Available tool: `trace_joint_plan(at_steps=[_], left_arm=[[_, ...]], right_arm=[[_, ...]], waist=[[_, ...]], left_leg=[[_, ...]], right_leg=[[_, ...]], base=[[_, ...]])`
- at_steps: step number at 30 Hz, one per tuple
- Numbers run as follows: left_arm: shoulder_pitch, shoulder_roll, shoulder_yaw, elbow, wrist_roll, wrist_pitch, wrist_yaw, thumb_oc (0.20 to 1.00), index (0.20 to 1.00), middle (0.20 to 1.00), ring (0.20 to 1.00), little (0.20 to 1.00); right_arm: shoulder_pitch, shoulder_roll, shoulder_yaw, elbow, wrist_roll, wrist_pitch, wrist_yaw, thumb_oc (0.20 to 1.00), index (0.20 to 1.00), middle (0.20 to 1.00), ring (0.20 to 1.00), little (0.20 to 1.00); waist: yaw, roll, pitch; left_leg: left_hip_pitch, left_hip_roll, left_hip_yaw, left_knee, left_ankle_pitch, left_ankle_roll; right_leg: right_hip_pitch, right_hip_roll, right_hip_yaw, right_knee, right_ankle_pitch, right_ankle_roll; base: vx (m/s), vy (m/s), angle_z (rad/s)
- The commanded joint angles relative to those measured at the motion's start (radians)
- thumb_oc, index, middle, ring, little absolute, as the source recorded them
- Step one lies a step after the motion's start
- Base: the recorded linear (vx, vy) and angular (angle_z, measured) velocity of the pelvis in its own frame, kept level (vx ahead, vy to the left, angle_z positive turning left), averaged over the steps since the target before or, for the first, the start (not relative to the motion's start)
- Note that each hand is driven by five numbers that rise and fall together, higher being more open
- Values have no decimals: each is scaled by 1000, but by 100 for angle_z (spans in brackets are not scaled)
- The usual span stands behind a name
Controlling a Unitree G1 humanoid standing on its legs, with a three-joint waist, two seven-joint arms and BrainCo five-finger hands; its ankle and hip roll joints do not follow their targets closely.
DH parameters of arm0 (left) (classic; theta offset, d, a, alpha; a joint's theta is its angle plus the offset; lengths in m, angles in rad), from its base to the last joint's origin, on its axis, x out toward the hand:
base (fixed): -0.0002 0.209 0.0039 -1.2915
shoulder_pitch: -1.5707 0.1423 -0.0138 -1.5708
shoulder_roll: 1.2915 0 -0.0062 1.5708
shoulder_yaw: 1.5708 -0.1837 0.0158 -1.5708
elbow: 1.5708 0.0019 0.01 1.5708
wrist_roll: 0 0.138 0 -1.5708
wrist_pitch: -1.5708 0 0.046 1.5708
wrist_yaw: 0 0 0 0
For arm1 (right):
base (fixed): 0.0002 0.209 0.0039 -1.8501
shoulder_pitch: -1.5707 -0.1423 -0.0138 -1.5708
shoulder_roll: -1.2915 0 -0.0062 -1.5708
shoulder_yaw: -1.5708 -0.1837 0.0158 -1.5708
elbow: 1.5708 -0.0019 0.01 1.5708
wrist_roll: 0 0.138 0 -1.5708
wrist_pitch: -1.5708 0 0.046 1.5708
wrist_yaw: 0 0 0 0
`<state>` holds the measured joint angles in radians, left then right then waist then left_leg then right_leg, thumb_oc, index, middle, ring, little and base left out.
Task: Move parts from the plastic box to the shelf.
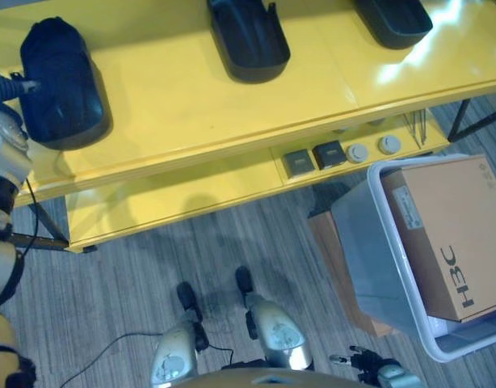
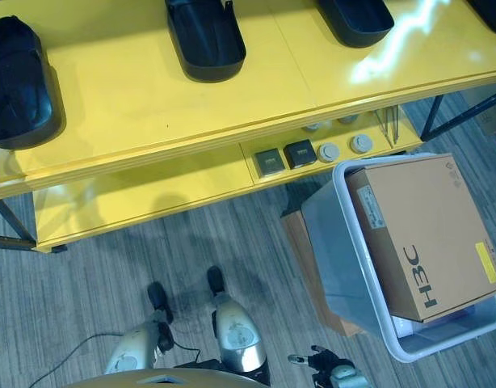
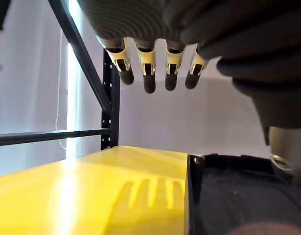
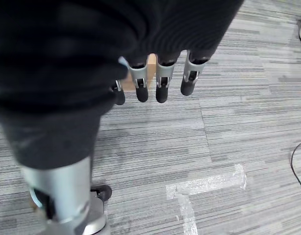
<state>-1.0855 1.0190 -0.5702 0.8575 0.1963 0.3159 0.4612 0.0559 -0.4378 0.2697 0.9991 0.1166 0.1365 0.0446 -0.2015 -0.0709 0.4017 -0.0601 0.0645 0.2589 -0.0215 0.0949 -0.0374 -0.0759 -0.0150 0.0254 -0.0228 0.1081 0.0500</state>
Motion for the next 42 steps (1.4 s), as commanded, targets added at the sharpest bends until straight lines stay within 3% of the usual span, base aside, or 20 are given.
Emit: trace_joint_plan(at_steps=[1, 2, 4, 6, 7, 8, 9, 10, 11, 12, 14, 15, 18, 22, 27, 35, 38, 42], left_arm=[[-7, 88, 61, -86, -101, -155, 124, 1000, 1000, 1000, 1000, 1000], [22, 92, 99, -142, -160, -231, 106, 1000, 1000, 1000, 1000, 1000], [110, 76, 213, -313, -302, -314, 2, 1000, 1000, 1000, 1000, 1000], [211, 34, 323, -478, -412, -332, -103, 1000, 1000, 1000, 1000, 1000], [293, -6, 397, -618, -468, -292, -175, 1000, 1000, 1000, 1000, 1000], [386, -66, 467, -750, -509, -275, -225, 940, 940, 940, 940, 940], [470, -124, 510, -834, -530, -282, -278, 780, 780, 780, 780, 780], [546, -176, 540, -917, -552, -276, -325, 561, 561, 561, 561, 561], [639, -252, 564, -997, -589, -290, -368, 454, 454, 454, 454, 454], [698, -308, 567, -1032, -594, -317, -399, 203, 203, 203, 203, 203], [801, -415, 549, -1079, -622, -325, -416, 200, 200, 200, 200, 200], [804, -417, 549, -1081, -622, -324, -416, 200, 200, 200, 200, 200], [951, -526, 487, -1022, -596, -367, -397, 200, 200, 200, 200, 200], [980, -529, 436, -909, -582, -436, -292, 200, 200, 200, 200, 200], [879, -527, 418, -776, -551, -489, -160, 200, 200, 200, 200, 200], [787, -521, 446, -708, -557, -477, -88, 200, 200, 200, 200, 200], [754, -517, 458, -630, -554, -439, -65, 200, 200, 200, 200, 200], [731, -514, 461, -533, -553, -445, -58, 200, 200, 200, 200, 200]], right_arm=[[71, -25, 11, 29, -14, 24, -5, 1000, 1000, 1000, 1000, 1000], [76, -17, 6, 33, -15, 24, -9, 1000, 1000, 1000, 1000, 1000], [85, -1, -9, 35, -15, 27, -14, 1000, 1000, 1000, 1000, 1000], [92, 14, -23, 35, -16, 31, -21, 1000, 1000, 1000, 1000, 1000], [98, 25, -34, 37, -20, 32, -25, 1000, 1000, 1000, 1000, 1000], [104, 39, -46, 32, -25, 38, -31, 1000, 1000, 1000, 1000, 1000], [110, 52, -58, 27, -31, 44, -36, 1000, 1000, 1000, 1000, 1000], [120, 65, -69, 24, -39, 45, -42, 1000, 1000, 1000, 1000, 1000], [140, 80, -80, 17, -46, 44, -53, 1000, 1000, 1000, 1000, 1000], [152, 91, -86, 19, -47, 38, -64, 1000, 1000, 1000, 1000, 1000], [173, 110, -99, 28, -44, 27, -82, 1000, 1000, 1000, 1000, 1000], [175, 109, -99, 27, -44, 27, -82, 1000, 1000, 1000, 1000, 1000], [191, 123, -105, 48, -41, 18, -89, 1000, 1000, 1000, 1000, 1000], [187, 121, -87, 74, -22, 12, -91, 1000, 1000, 1000, 1000, 1000], [181, 114, -60, 108, -34, -3, -89, 1000, 1000, 1000, 1000, 1000], [188, 105, -52, 105, -72, -4, -74, 1000, 1000, 1000, 1000, 1000], [188, 98, -45, 100, -89, 0, -61, 1000, 1000, 1000, 1000, 1000], [185, 92, -39, 92, -95, 12, -53, 1000, 1000, 1000, 1000, 1000]], waist=[[6, 24, -106], [13, 27, -113], [27, 28, -122], [38, 32, -127], [46, 35, -131], [55, 36, -134], [64, 38, -139], [71, 39, -145], [78, 41, -146], [84, 42, -152], [94, 44, -160], [94, 45, -161], [108, 45, -174], [107, 44, -176], [80, 38, -184], [54, 31, -194], [44, 30, -200], [37, 27, -195]], left_leg=[[-41, 51, 1, 119, -76, 26], [-32, 51, 0, 113, -76, 25], [-19, 50, -7, 104, -76, 22], [-11, 49, -15, 97, -75, 18], [-6, 49, -19, 93, -74, 15], [-1, 48, -24, 87, -71, 11], [0, 47, -28, 80, -65, 8], [4, 45, -32, 75, -62, 6], [15, 43, -38, 69, -63, 5], [15, 42, -42, 62, -57, 4], [23, 38, -49, 55, -57, 4], [23, 38, -49, 54, -57, 4], [41, 37, -53, 48, -61, 2], [46, 40, -41, 57, -67, 3], [61, 56, -13, 52, -65, -1], [75, 67, 6, 52, -65, -4], [82, 72, 13, 52, -65, -5], [88, 75, 15, 59, -70, -2]], right_leg=[[-28, -43, -20, 62, -18, 63], [-19, -44, -23, 58, -20, 64], [-6, -44, -27, 51, -23, 64], [4, -44, -30, 45, -27, 63], [10, -45, -32, 41, -29, 63], [16, -46, -37, 38, -31, 62], [16, -46, -40, 35, -28, 62], [18, -47, -44, 33, -28, 63], [29, -48, -51, 31, -32, 65], [29, -49, -55, 28, -28, 66], [38, -51, -62, 22, -27, 70], [39, -51, -62, 21, -27, 70], [54, -55, -74, 14, -24, 73], [60, -57, -80, 14, -25, 74], [61, -55, -71, 12, -22, 79], [65, -54, -64, 13, -23, 80], [68, -54, -60, 14, -25, 80], [76, -56, -62, 19, -28, 82]], base=[[79, -7, 7], [79, -6, 7], [71, -5, 5], [50, 0, 4], [52, 0, 2], [37, -5, 2], [33, -3, 3], [41, 2, 5], [39, 0, 3], [33, -4, 6], [27, -9, 15], [46, -10, 25], [51, -21, 7], [1, -2, 1], [0, 0, 0], [22, 2, -8], [28, 7, -1], [0, 0, 0]])
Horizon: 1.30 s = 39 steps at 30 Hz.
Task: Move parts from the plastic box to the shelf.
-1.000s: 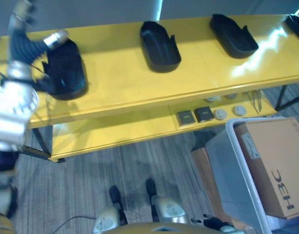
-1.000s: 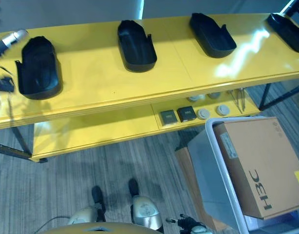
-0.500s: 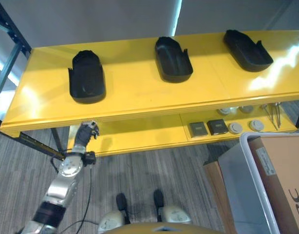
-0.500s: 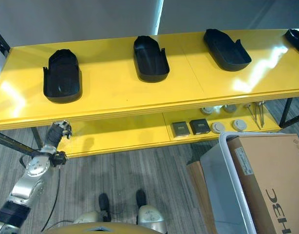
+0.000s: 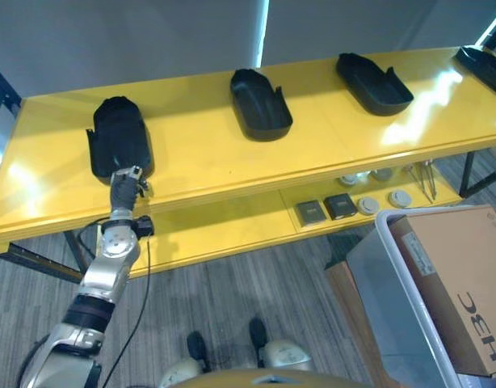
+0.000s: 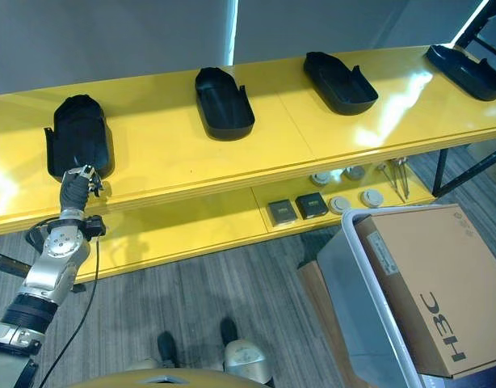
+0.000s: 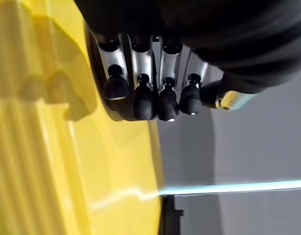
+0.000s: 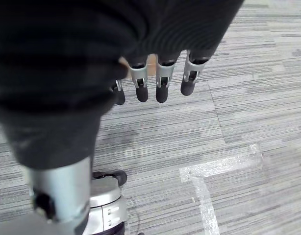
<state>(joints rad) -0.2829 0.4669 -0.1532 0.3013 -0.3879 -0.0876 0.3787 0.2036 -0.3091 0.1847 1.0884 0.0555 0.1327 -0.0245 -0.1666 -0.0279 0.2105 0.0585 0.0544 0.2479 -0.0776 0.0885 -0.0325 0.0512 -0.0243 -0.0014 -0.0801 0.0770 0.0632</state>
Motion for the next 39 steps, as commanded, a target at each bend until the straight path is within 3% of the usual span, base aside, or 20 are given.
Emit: trace_joint_plan(at_steps=[1, 6, 16, 21, 31, 32, 39], left_arm=[[-77, 39, 45, 50, 30, -44, 22, 200, 200, 200, 200, 200], [-132, 71, 62, 206, 39, -48, 41, 200, 200, 200, 200, 200], [-238, 125, 83, 336, -13, -60, 7, 200, 200, 200, 200, 200], [-294, 162, 71, 271, -72, -64, -38, 200, 200, 200, 200, 200], [-278, 142, 55, 52, -122, 15, -164, 200, 200, 200, 200, 200], [-260, 135, 52, -8, -113, 34, -214, 200, 200, 200, 200, 200], [-186, 120, 34, -104, -77, 88, -216, 200, 200, 200, 200, 200]], right_arm=[[38, -38, 48, 4, -37, 16, 17, 1000, 1000, 1000, 1000, 1000], [36, -56, 52, 9, -52, 16, 30, 1000, 1000, 1000, 1000, 1000], [32, -72, 68, 10, -62, 21, 47, 1000, 1000, 1000, 1000, 1000], [26, -83, 65, 21, -72, 10, 60, 1000, 1000, 1000, 1000, 1000], [21, -70, 66, 17, -68, 10, 53, 1000, 1000, 1000, 1000, 1000], [20, -67, 61, 15, -64, 12, 50, 1000, 1000, 1000, 1000, 1000], [27, -69, 43, 8, -69, 14, 51, 1000, 1000, 1000, 1000, 1000]], waist=[[1, -17, -3], [-10, -22, -2], [-23, -31, 0], [-24, -29, 3], [-12, -23, 8], [-8, -23, 10], [1, -15, 15]], left_leg=[[-30, 86, 26, 117, -64, -6], [-29, 89, 31, 123, -64, -6], [-28, 97, 38, 130, -63, -6], [-30, 98, 38, 135, -63, -6], [-39, 98, 29, 138, -62, -8], [-41, 97, 27, 138, -62, -9], [-45, 92, 19, 133, -57, -11]], right_leg=[[-51, -47, -35, 77, 3, 68], [-48, -48, -36, 78, 5, 69], [-40, -48, -36, 74, 12, 71], [-38, -49, -36, 75, 13, 70], [-43, -49, -40, 78, 6, 69], [-44, -49, -41, 78, 5, 69], [-47, -51, -41, 76, 2, 69]], base=[[0, 0, 0], [15, -4, -2], [19, -10, -4], [16, 0, -5], [0, 1, -4], [-6, 1, -7], [-3, 3, -1]])
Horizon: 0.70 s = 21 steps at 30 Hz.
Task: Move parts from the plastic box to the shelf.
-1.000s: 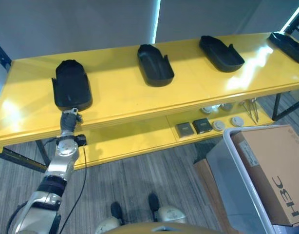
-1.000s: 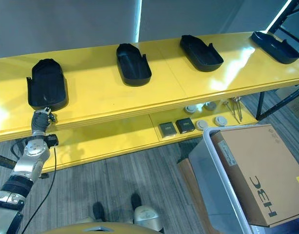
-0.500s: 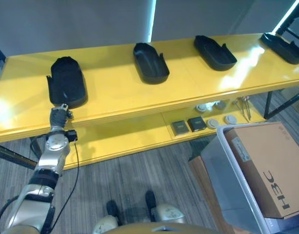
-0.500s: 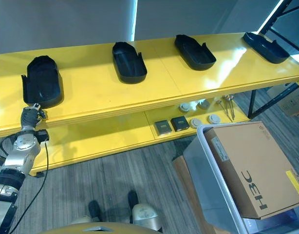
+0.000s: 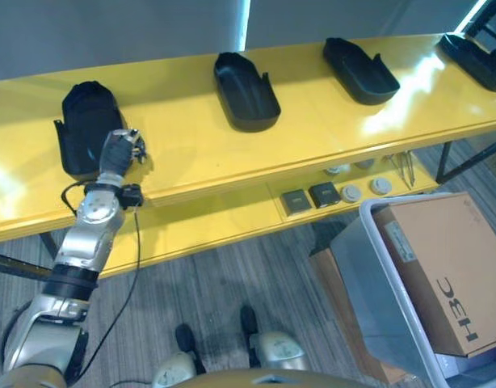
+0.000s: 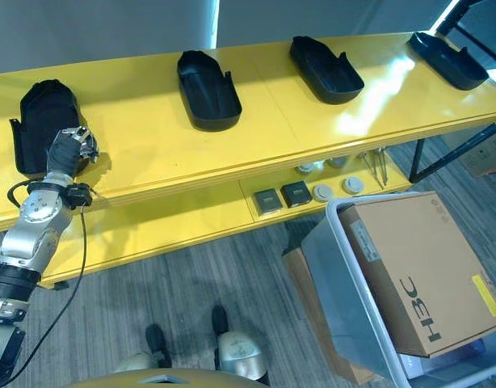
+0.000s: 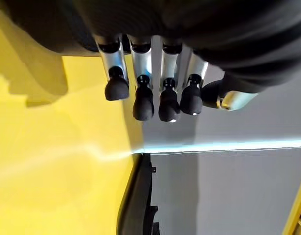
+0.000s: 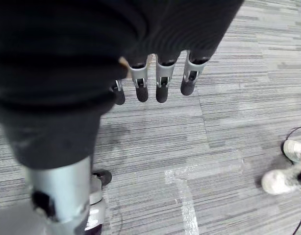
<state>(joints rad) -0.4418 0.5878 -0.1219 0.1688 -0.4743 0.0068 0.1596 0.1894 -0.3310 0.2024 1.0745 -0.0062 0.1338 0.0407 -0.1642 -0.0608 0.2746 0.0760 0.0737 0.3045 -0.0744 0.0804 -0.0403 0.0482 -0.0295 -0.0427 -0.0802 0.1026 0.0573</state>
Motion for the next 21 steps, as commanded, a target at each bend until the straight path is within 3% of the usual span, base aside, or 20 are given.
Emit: trace_joint_plan(at_steps=[1, 9, 15, 21], left_arm=[[-17, -4, 2, 41, 21, -7, 8, 200, 200, 200, 200, 200], [-9, -5, -15, 175, 33, -30, 0, 200, 200, 200, 200, 200], [15, -10, -28, 126, 46, -51, -54, 200, 200, 200, 200, 200], [49, -30, -31, 110, 58, -25, 17, 200, 200, 200, 200, 200]], right_arm=[[42, -47, 26, 20, -7, 13, -15, 1000, 1000, 1000, 1000, 1000], [42, -47, 36, 18, -4, 16, -27, 1000, 1000, 1000, 1000, 1000], [43, -49, 32, 15, -4, 15, -28, 1000, 1000, 1000, 1000, 1000], [47, -54, 30, 0, -3, 19, -23, 1000, 1000, 1000, 1000, 1000]], waist=[[-1, 19, -51], [-7, 19, -48], [-2, 23, -41], [1, 24, -41]], left_leg=[[-63, 72, -38, 129, -49, -3], [-62, 72, -31, 136, -53, -1], [-63, 71, -33, 136, -52, -2], [-65, 68, -37, 137, -50, -3]], right_leg=[[-44, -46, 0, 76, -25, 76], [-46, -50, 1, 80, -24, 79], [-48, -50, 1, 80, -25, 78], [-45, -51, -1, 80, -26, 77]], base=[[0, 0, 0], [0, 0, 0], [0, 0, 0], [0, 0, 0]])
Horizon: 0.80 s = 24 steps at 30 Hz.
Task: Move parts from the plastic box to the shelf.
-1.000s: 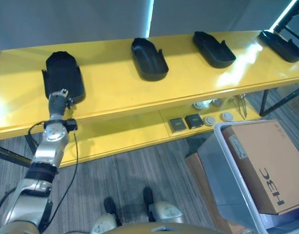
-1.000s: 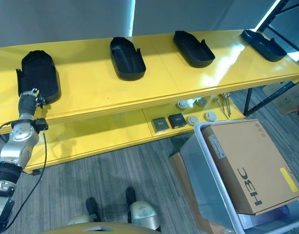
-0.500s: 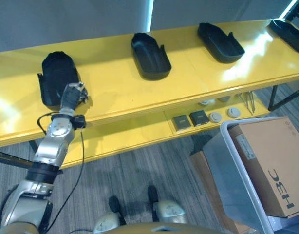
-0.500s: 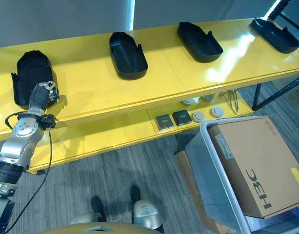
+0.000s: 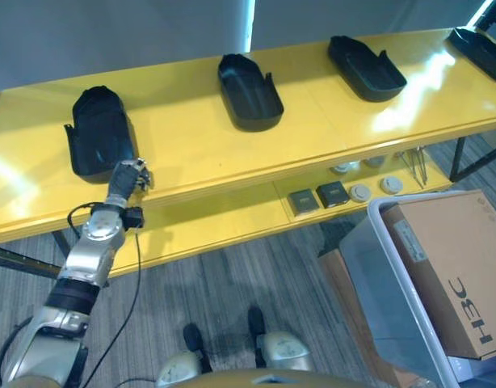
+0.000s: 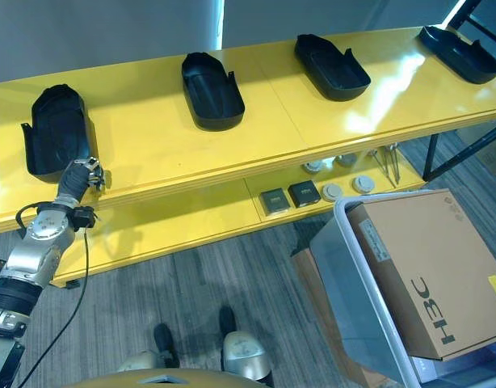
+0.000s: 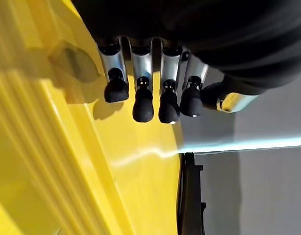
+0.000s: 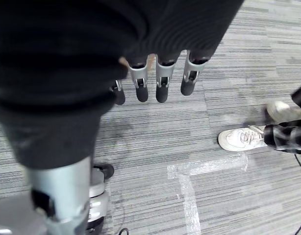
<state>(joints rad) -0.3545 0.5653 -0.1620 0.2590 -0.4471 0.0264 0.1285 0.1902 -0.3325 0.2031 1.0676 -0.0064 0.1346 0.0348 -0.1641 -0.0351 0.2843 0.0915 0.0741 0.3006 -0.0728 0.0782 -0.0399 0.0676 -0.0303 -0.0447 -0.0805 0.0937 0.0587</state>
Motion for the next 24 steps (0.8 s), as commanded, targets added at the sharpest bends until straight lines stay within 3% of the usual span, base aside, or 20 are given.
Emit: trace_joint_plan(at_steps=[1, 13, 24], left_arm=[[-39, -6, 13, 39, 34, -40, 68, 200, 200, 200, 200, 200], [-137, 29, 42, 299, 62, -56, 149, 200, 200, 200, 200, 200], [-211, 74, 54, 450, 80, -19, 192, 200, 200, 200, 200, 200]], right_arm=[[47, -54, 30, 3, -3, 21, -15, 1000, 1000, 1000, 1000, 1000], [53, -60, 49, 0, -10, 34, -11, 1000, 1000, 1000, 1000, 1000], [50, -70, 69, -27, -4, 49, 1, 1000, 1000, 1000, 1000, 1000]], waist=[[0, -3, -55], [-16, -16, -55], [-21, -26, -48]], left_leg=[[-83, 68, -31, 135, -44, -4], [-80, 75, -23, 153, -52, -2], [-95, 81, -24, 172, -56, 0]], right_leg=[[-68, -49, 3, 80, -15, 74], [-60, -52, -1, 84, -12, 79], [-65, -51, -1, 90, -9, 80]], base=[[0, 0, 0], [12, -1, 0], [0, 0, 0]])
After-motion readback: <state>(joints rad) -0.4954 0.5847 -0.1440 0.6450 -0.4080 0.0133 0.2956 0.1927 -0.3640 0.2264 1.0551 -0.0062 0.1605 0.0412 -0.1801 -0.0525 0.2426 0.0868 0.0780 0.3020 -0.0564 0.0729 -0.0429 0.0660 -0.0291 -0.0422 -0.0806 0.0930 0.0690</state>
